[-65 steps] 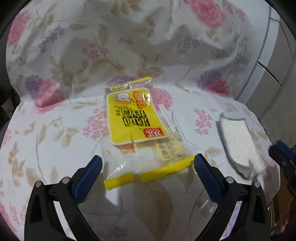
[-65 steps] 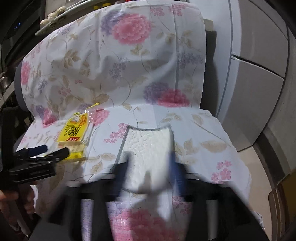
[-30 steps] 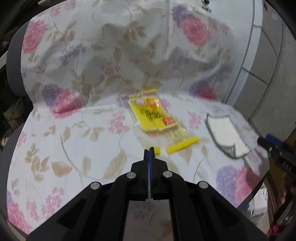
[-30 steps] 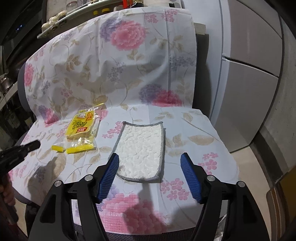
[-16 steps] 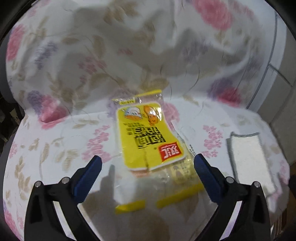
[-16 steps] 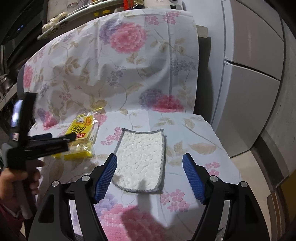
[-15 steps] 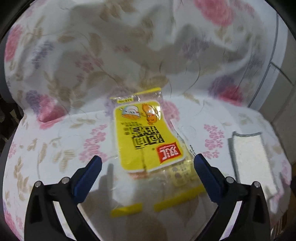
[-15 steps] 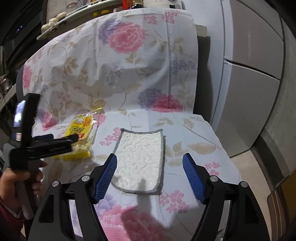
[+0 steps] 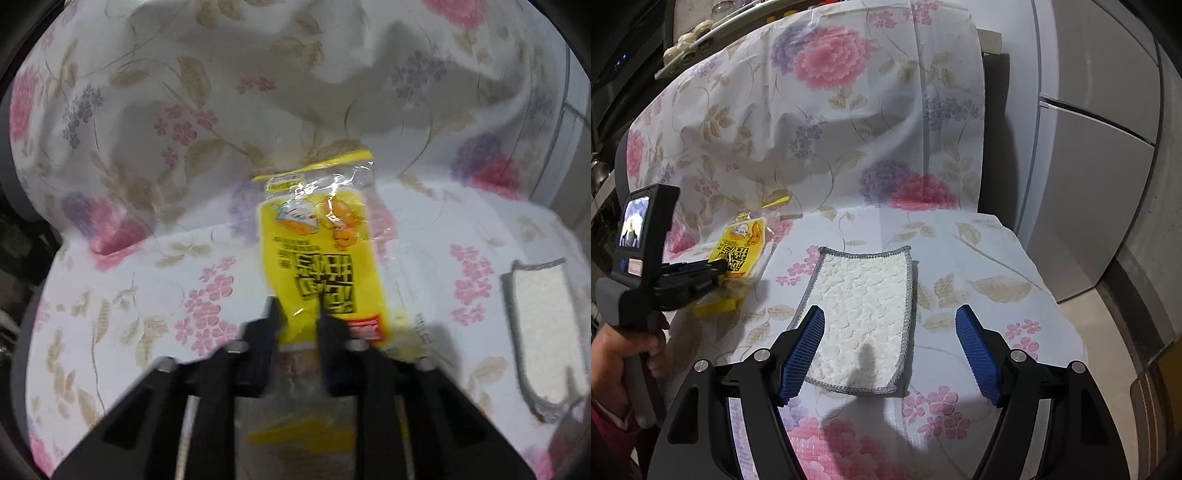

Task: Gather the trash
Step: 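Grasp the yellow snack packet with the left gripper, then grasp the white cloth edge with the right gripper while the left holds the packet, then carry packet and cloth to the bin and open both grippers over it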

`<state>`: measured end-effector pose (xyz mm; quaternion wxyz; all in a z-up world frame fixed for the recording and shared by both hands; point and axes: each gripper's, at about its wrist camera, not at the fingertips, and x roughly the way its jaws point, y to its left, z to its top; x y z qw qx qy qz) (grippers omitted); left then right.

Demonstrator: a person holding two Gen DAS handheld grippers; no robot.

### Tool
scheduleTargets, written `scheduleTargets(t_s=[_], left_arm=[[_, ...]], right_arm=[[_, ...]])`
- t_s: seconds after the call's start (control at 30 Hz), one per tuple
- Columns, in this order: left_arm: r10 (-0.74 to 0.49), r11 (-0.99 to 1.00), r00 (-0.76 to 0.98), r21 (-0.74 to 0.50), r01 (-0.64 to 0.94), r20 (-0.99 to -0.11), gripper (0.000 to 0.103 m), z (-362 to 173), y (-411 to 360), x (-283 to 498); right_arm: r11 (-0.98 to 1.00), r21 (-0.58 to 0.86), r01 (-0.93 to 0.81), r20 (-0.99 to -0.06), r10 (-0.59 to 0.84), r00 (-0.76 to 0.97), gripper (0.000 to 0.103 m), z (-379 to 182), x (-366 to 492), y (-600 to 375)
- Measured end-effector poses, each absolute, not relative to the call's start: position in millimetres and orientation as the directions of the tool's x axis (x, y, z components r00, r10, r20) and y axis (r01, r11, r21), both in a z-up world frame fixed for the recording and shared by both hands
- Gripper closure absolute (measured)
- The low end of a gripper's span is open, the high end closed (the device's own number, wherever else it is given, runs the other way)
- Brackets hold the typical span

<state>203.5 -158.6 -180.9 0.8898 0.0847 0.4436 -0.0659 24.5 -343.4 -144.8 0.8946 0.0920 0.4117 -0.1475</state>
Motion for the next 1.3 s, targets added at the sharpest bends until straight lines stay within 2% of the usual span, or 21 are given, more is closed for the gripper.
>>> scheduleTargets(t_s=[0.03, 0.1, 0.23, 0.3, 0.53, 0.6, 0.73, 0.8, 0.83, 0.9, 0.93, 0.97, 1.0, 1.17, 1.3], left_arm=[[-0.085, 0.979, 0.598, 0.043, 0.197, -0.797, 0.098, -175.8, -151.3, 203.0], [-0.141, 0.98, 0.612, -0.022, 0.197, -0.778, 0.098, -162.7, -136.3, 196.7], [-0.21, 0.972, 0.651, -0.084, 0.22, -0.73, 0.099, -136.3, -114.1, 168.8], [-0.213, 0.971, 0.666, -0.078, 0.227, -0.715, 0.099, -128.2, -112.2, 155.7], [-0.254, 0.956, 0.647, -0.086, 0.281, -0.719, 0.098, -128.2, -117.4, 124.1], [-0.261, 0.952, 0.639, -0.084, 0.294, -0.724, 0.098, -130.9, -123.0, 121.5], [-0.253, 0.952, 0.636, -0.071, 0.297, -0.729, 0.098, -136.9, -125.0, 121.0], [-0.248, 0.953, 0.635, -0.066, 0.296, -0.732, 0.098, -138.5, -125.3, 121.4], [-0.247, 0.953, 0.634, -0.067, 0.294, -0.733, 0.098, -138.6, -125.1, 121.3], [-0.245, 0.954, 0.635, -0.064, 0.294, -0.733, 0.098, -138.4, -125.3, 119.7], [-0.246, 0.954, 0.636, -0.066, 0.293, -0.732, 0.098, -138.0, -125.4, 119.7], [-0.245, 0.954, 0.641, -0.064, 0.292, -0.728, 0.098, -137.0, -125.4, 118.0], [-0.246, 0.954, 0.644, -0.063, 0.294, -0.724, 0.098, -135.8, -125.6, 115.8], [-0.274, 0.946, 0.657, -0.075, 0.315, -0.702, 0.098, -126.0, -127.7, 97.9], [-0.316, 0.931, 0.664, -0.089, 0.353, -0.678, 0.098, -115.6, -136.8, 74.5]], right_arm=[[0.94, 0.041, 0.339, -0.761, -0.19, 0.62, 0.029, -142.8, 23.9, -342.8], [0.94, 0.039, 0.34, -0.757, -0.194, 0.624, 0.029, -138.7, 22.9, -342.3], [0.941, 0.054, 0.335, -0.759, -0.179, 0.626, 0.028, -134.3, 20.8, -341.2], [0.943, 0.057, 0.329, -0.773, -0.167, 0.612, 0.025, -139.6, 23.1, -340.2], [0.946, 0.054, 0.321, -0.822, -0.141, 0.552, 0.026, -171.0, 41.6, -338.2], [0.947, 0.032, 0.32, -0.838, -0.149, 0.525, 0.034, -180.1, 49.3, -338.1], [0.955, -0.03, 0.297, -0.851, -0.18, 0.493, 0.037, -191.3, 56.9, -331.1], [0.958, -0.037, 0.285, -0.85, -0.181, 0.496, 0.051, -192.0, 57.5, -328.1], [0.959, -0.037, 0.282, -0.849, -0.179, 0.496, 0.054, -191.8, 57.5, -327.2], [0.959, -0.057, 0.279, -0.844, -0.196, 0.5, 0.074, -189.2, 57.9, -324.5], [0.959, -0.054, 0.279, -0.839, -0.195, 0.508, 0.077, -186.0, 57.5, -323.9], [0.956, -0.049, 0.29, -0.831, -0.199, 0.519, 0.094, -180.8, 56.0, -324.6], [0.954, -0.037, 0.296, -0.826, -0.196, 0.528, 0.1, -176.7, 55.2, -326.0], [0.946, 0.03, 0.323, -0.772, -0.183, 0.609, 0.1, -136.9, 32.7, -329.8], [0.94, 0.029, 0.341, -0.731, -0.212, 0.648, 0.1, -107.1, 2.0, -326.9]])
